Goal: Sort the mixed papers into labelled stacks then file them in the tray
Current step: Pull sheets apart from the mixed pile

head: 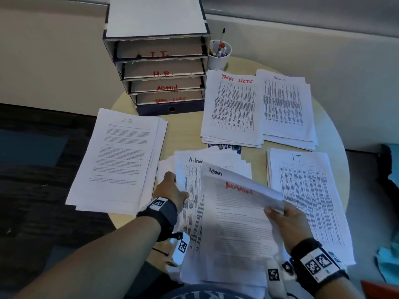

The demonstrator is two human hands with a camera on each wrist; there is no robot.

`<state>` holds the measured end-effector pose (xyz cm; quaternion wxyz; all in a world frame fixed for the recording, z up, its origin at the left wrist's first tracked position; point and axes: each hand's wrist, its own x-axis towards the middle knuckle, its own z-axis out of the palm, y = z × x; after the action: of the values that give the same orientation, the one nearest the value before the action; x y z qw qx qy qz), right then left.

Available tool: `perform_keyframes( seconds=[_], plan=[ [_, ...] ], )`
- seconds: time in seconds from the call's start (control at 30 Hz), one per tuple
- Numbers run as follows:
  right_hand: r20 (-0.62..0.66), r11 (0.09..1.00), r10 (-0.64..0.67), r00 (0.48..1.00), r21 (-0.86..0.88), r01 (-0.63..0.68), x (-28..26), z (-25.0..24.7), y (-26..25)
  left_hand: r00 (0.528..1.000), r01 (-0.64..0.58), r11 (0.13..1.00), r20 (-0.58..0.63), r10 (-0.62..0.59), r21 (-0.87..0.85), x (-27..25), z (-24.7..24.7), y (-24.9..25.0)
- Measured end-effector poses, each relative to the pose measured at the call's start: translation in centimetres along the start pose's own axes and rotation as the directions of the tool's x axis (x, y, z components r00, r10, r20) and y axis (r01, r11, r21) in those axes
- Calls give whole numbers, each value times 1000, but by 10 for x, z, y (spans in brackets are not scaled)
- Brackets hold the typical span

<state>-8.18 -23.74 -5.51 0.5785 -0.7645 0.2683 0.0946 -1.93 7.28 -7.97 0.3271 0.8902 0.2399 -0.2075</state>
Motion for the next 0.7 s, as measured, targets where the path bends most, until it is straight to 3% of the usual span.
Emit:
perform_keyframes(
  seconds=[0.2,0.33,0.47,0.57,0.7],
  plan=[
    [108,992,19,994,123,-33,-4,-6,-4,984,-172,954,-98,152,-246,-11,-15,-21],
    [117,986,17,993,163,-37,-2,-4,-12,979,-199,949,-100,180,-246,-9,-28,-28],
    [133,988,24,991,145,-44,-2,0,-16,989,-145,925,-80,125,-351,0,-33,-36],
    [159,986,17,987,160,-43,-3,3,-18,989,-145,936,-48,136,-322,1,-35,-36],
    [165,980,32,986,187,-63,0,4,-16,938,-327,931,-173,300,-160,4,-37,-39]
  ],
)
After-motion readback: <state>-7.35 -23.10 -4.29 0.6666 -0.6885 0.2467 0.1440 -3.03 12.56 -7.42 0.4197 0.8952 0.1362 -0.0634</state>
